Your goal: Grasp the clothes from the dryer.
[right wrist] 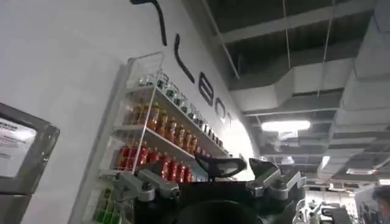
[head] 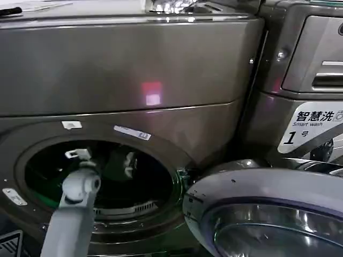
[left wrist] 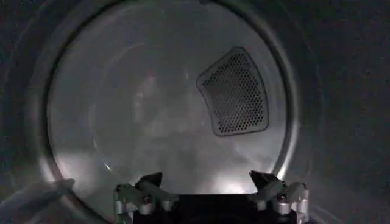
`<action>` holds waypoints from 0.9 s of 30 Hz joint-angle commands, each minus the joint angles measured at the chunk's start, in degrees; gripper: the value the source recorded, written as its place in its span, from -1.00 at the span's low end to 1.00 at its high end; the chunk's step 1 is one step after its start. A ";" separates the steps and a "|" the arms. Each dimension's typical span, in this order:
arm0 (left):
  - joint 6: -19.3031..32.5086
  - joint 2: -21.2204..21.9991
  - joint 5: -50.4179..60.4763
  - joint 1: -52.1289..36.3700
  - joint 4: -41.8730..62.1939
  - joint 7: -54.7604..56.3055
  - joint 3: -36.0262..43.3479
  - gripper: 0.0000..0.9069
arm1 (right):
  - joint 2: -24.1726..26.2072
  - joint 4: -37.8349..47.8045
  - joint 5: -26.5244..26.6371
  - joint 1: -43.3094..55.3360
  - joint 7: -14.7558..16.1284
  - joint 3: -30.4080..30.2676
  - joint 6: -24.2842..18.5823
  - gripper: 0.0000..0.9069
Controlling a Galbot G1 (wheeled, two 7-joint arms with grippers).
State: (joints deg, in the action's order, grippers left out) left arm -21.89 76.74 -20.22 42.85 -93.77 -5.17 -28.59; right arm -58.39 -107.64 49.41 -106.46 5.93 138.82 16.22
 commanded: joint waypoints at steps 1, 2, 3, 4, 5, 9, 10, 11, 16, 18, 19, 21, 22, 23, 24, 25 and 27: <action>1.43 0.82 0.93 -12.34 16.31 0.15 3.54 1.00 | -0.11 0.33 0.00 0.08 0.12 0.13 -0.10 1.00; 1.75 0.94 1.07 -13.06 17.37 0.15 3.98 1.00 | -0.08 0.41 -0.01 0.17 0.16 0.12 -0.14 1.00; 1.90 1.05 1.21 -13.88 18.35 0.18 4.33 1.00 | -0.06 0.46 -0.01 0.26 0.17 0.09 -0.15 1.00; 1.99 1.08 1.29 -14.55 19.11 0.23 4.85 1.00 | -0.05 0.47 -0.01 0.34 0.23 0.02 -0.18 1.00; 2.36 1.20 1.65 -15.13 20.06 0.26 5.01 1.00 | -0.06 0.51 -0.01 0.39 0.24 -0.05 -0.19 1.00; 3.01 1.57 1.90 -18.42 25.02 0.42 5.55 1.00 | -0.02 0.61 -0.08 0.86 0.27 -0.63 -0.20 1.00; 3.22 1.53 2.03 -19.21 26.43 0.32 5.95 1.00 | 0.01 0.74 -0.09 0.95 0.29 -0.70 -0.24 1.00; 3.30 1.52 2.04 -19.94 27.60 0.24 6.28 1.00 | 0.04 0.87 -0.14 1.03 0.33 -0.78 -0.29 1.00; 3.80 1.82 2.26 -24.19 33.46 -0.37 7.24 1.00 | 0.21 1.00 -0.24 1.50 0.31 -1.42 -0.37 1.00; 3.51 1.48 1.82 -25.46 34.98 -1.28 7.85 1.00 | 0.35 1.20 -0.26 1.58 0.32 -1.51 -0.39 1.00; 3.24 1.22 1.76 -26.23 35.73 -2.77 8.31 1.00 | 0.37 1.25 -0.28 1.60 0.33 -1.54 -0.39 1.00; 2.87 -0.21 2.72 -28.31 38.89 -7.26 10.27 1.00 | 0.52 1.35 -0.28 1.60 0.34 -1.61 -0.42 1.00; 2.84 -1.09 4.14 -29.39 40.72 -10.11 11.64 1.00 | 0.57 1.40 -0.30 1.64 0.33 -1.63 -0.42 1.00; 3.33 -1.99 6.21 -30.52 42.41 -12.67 13.37 1.00 | 0.56 1.48 -0.32 1.72 0.36 -1.70 -0.42 1.00; 3.47 -2.68 6.94 -31.60 43.72 -15.10 15.02 1.00 | 0.50 1.50 -0.36 1.78 0.40 -1.77 -0.42 1.00; 3.20 -3.07 6.97 -32.31 44.38 -16.97 15.98 1.00 | 0.38 1.48 -0.44 1.87 0.45 -1.88 -0.44 1.00; 3.43 -3.61 8.25 -34.06 46.14 -20.31 18.48 1.00 | 0.22 1.38 -0.55 2.03 0.45 -2.14 -0.47 1.00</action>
State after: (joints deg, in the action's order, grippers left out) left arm -18.69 76.26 -16.43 17.36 -59.16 -11.33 -18.30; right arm -58.03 -106.16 48.93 -104.50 6.35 136.89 15.77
